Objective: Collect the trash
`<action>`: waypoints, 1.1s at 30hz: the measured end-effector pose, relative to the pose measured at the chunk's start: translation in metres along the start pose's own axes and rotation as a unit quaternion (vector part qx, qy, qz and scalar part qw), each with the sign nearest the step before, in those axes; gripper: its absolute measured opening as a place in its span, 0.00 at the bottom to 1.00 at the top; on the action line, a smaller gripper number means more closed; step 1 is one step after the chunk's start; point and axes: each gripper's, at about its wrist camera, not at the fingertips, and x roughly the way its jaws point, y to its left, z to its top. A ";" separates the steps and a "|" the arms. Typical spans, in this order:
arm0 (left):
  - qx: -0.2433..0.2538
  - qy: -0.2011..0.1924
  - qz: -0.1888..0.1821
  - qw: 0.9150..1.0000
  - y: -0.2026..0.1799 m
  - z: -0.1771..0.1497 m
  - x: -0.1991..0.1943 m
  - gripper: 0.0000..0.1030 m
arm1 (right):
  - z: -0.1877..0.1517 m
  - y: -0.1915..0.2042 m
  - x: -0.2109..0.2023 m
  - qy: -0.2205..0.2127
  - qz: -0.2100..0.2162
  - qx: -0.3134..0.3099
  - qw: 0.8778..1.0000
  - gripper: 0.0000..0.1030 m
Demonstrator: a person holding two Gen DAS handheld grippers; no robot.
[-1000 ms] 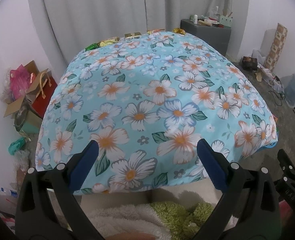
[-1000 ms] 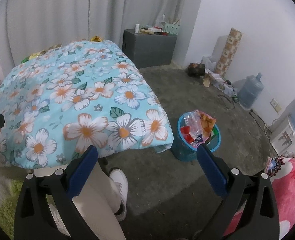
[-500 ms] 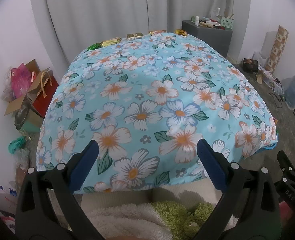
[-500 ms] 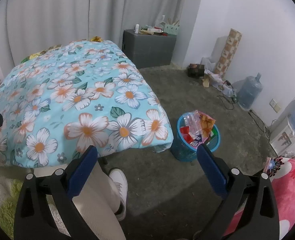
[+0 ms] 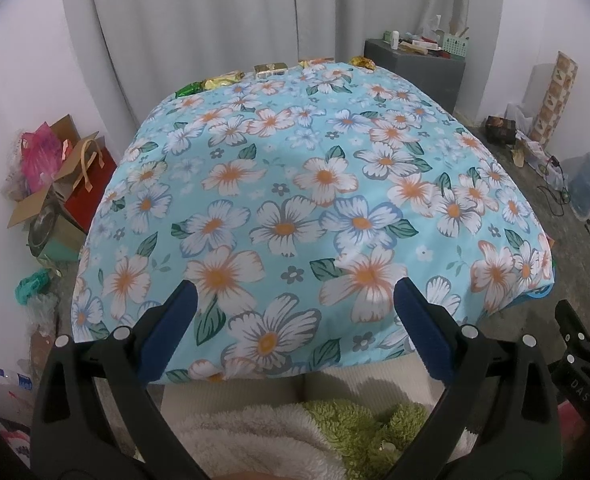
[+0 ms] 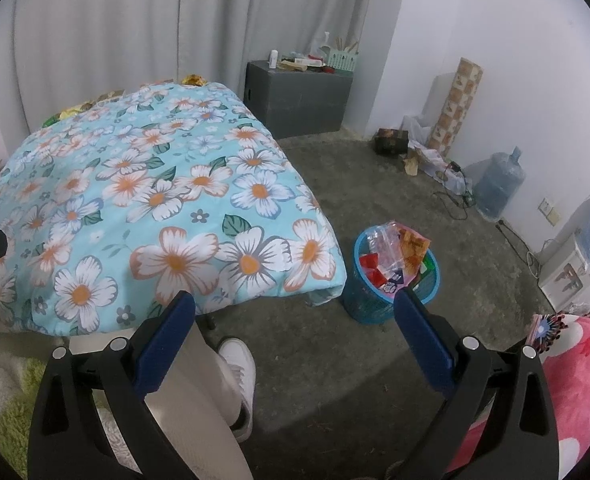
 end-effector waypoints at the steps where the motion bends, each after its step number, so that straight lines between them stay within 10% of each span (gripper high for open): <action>1: 0.000 0.000 0.000 1.000 0.000 0.000 0.000 0.92 | 0.000 0.001 0.000 0.001 -0.001 0.001 1.000 0.94; 33: -0.001 0.009 0.003 1.000 0.002 -0.001 0.003 0.92 | -0.001 0.003 -0.001 0.001 0.000 0.002 1.000 0.94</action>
